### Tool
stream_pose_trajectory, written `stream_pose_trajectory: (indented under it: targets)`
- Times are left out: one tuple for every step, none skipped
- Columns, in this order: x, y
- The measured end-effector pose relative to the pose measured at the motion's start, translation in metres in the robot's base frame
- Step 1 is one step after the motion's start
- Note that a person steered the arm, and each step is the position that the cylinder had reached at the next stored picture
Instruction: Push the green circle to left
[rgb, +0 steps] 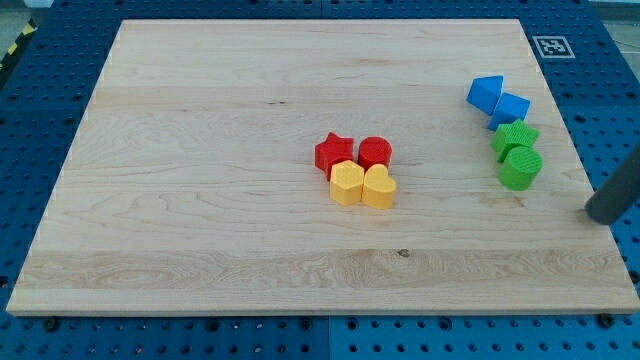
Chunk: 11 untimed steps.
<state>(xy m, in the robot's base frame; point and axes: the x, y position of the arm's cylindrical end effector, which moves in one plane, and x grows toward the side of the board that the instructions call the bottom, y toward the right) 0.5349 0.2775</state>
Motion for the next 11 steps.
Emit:
stream_pose_trajectory:
  targets:
    - [-0.015,-0.027]
    - [-0.016,-0.027]
    - [-0.016,-0.021]
    - [-0.024,0.001]
    - [-0.024,0.002]
    - [-0.024,-0.018]
    - [-0.030,-0.056]
    - [-0.017,-0.053]
    - [0.008,-0.044]
    - [-0.042,-0.038]
    - [-0.061,-0.069]
